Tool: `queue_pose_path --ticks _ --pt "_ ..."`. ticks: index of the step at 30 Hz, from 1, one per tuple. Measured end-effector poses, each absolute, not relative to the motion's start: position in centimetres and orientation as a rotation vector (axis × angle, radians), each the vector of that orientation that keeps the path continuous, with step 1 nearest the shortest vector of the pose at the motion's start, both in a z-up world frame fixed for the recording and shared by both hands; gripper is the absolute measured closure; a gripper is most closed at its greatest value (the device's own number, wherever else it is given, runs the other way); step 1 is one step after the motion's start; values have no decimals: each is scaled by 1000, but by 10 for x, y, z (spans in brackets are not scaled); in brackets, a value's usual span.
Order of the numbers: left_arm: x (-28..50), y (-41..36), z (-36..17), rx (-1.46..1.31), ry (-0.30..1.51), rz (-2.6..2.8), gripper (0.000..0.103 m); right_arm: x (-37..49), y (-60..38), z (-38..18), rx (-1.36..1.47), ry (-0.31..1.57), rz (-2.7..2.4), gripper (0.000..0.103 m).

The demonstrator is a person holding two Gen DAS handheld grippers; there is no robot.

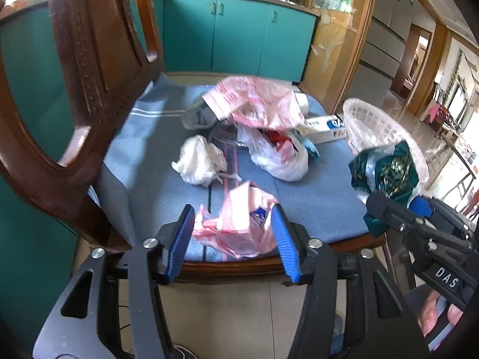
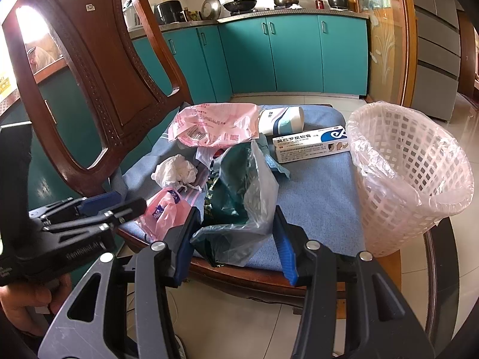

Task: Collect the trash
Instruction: 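Lift the dark green bag with the right gripper while the left gripper regrips the pink bag, then carry the dark green bag into the white wastebasket and open the right gripper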

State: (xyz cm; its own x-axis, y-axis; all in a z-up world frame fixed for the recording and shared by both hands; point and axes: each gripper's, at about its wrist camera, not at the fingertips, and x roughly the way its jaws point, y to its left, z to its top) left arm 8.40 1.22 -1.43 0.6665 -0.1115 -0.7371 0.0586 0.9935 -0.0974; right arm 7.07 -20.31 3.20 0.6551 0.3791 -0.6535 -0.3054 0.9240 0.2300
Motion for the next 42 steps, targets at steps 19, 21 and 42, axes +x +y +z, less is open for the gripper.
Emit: queue_pose_path --ticks 19,21,42 --pt "117 -3 -45 -74 970 -109 71 70 -205 33 104 765 389 55" --pt "112 3 -38 -104 933 -123 72 70 -205 34 106 761 389 55" --pt "85 21 -2 -127 748 -63 72 71 -203 32 97 769 383 55"
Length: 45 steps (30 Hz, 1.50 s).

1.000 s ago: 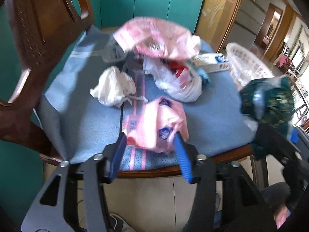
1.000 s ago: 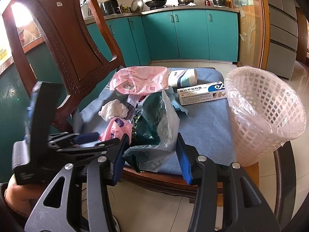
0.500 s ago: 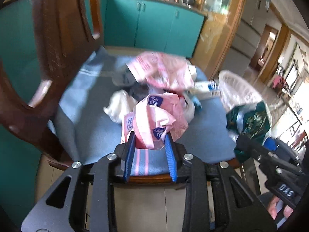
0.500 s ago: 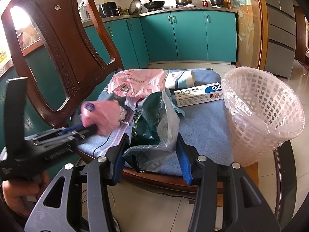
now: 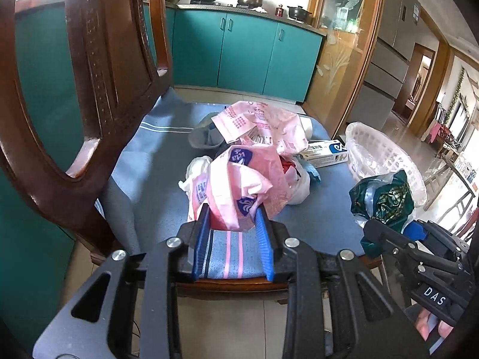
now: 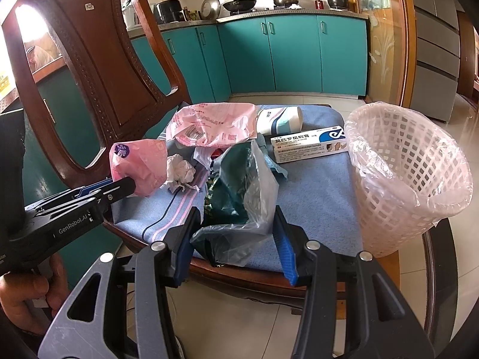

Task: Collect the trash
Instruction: 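Carry the dark green bag into the white wastebasket and open the right gripper, then drop the pink bag into the wastebasket by opening the left gripper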

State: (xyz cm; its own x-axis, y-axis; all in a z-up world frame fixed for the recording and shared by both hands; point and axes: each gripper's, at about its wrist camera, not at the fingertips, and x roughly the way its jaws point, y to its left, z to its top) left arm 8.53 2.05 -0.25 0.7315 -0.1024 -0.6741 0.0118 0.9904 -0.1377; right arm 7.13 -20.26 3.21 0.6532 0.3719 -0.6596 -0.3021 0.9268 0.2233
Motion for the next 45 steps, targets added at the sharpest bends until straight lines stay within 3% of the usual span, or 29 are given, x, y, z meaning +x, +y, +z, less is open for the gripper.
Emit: queue_pose_path --ticks 10,20,22,26,28,30,36,45 --pt "87 21 -5 -130 760 -62 72 78 -214 36 104 749 341 55" --pt "89 21 -7 -133 767 -60 72 161 -338 60 229 635 -50 55" --pt "90 20 -8 -131 772 -62 72 176 -357 50 249 662 -110 46" --pt "92 18 -10 -119 774 -66 72 172 -375 36 320 700 -114 42" --pt "96 14 -10 -116 777 -74 72 161 -370 41 303 683 -113 21" --pt "100 8 -9 -104 774 -82 72 147 -366 46 301 644 -117 13" --pt "112 -38 1 -46 770 -171 72 114 -367 64 317 552 -92 10" --pt "175 -193 32 2 773 -448 72 77 -413 84 447 384 -201 9"
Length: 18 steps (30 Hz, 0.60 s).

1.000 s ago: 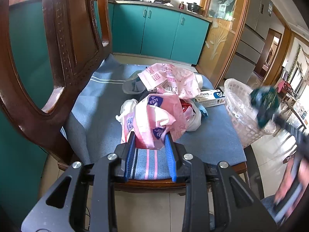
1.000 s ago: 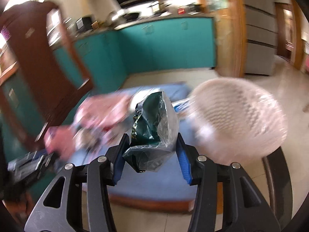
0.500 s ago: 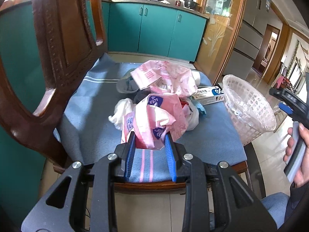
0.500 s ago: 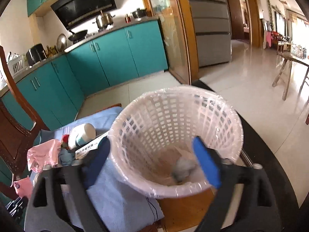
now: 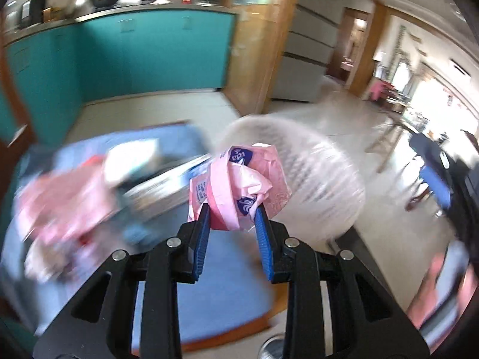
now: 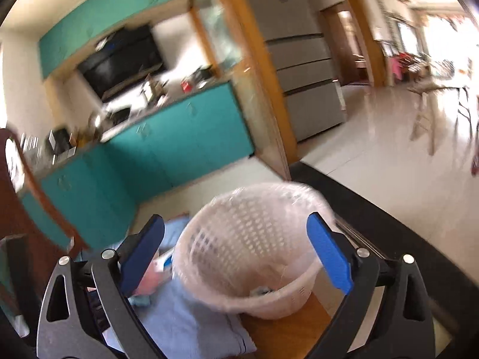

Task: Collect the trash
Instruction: 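Drop the pink bag into the wastebasket by opening the left gripper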

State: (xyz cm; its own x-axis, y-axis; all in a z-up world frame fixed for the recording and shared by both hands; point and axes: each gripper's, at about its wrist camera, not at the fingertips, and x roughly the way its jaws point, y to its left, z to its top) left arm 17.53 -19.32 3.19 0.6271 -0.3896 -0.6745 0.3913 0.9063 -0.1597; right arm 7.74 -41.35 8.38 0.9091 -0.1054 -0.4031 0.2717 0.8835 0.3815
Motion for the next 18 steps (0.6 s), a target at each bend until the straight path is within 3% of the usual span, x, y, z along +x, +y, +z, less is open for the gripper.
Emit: queue_pose_path --ticks 2,3,4,6,18 --pt "194 -233 39 39 763 -492 68 69 -426 86 480 352 -228 9" --pt "204 -250 39 68 762 -492 58 68 -430 86 488 345 -233 9" --pt "212 -261 35 88 776 -476 36 69 -432 85 493 349 -233 9" --pt "218 -265 25 113 792 -411 17 74 -432 81 495 382 -215 9" --pt "119 -100 36 74 660 -205 8 95 -361 76 304 537 -8 9"
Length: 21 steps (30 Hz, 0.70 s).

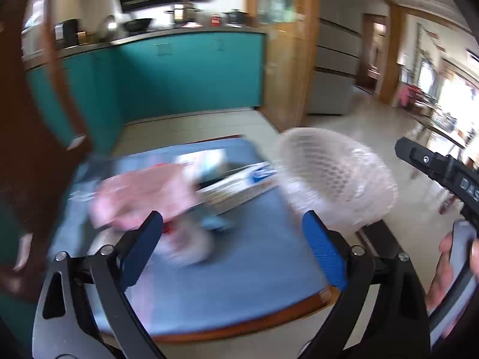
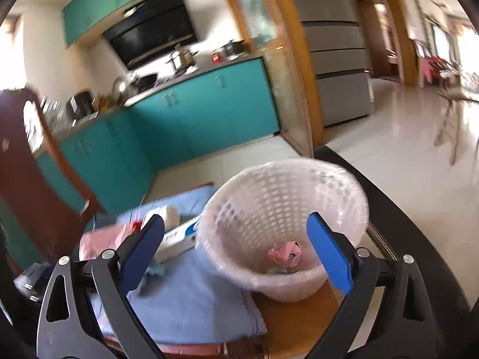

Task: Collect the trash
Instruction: 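Drop the pink bag into the wastebasket by opening the left gripper, then move both grippers back over the remaining trash on the cushion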

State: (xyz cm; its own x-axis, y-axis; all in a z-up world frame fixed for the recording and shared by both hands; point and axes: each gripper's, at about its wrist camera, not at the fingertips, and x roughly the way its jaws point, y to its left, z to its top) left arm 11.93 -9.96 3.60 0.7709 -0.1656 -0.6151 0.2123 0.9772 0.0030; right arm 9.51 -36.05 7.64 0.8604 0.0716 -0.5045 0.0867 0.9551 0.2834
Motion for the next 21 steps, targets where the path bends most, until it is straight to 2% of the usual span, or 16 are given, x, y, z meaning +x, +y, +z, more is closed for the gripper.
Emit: queue_pose_path --ticks 8,21 --pt "74 6 26 -66 620 -30 4 80 -298 68 175 595 98 9" --pt "74 29 6 -107 720 -30 4 71 -257 51 85 642 149 9"
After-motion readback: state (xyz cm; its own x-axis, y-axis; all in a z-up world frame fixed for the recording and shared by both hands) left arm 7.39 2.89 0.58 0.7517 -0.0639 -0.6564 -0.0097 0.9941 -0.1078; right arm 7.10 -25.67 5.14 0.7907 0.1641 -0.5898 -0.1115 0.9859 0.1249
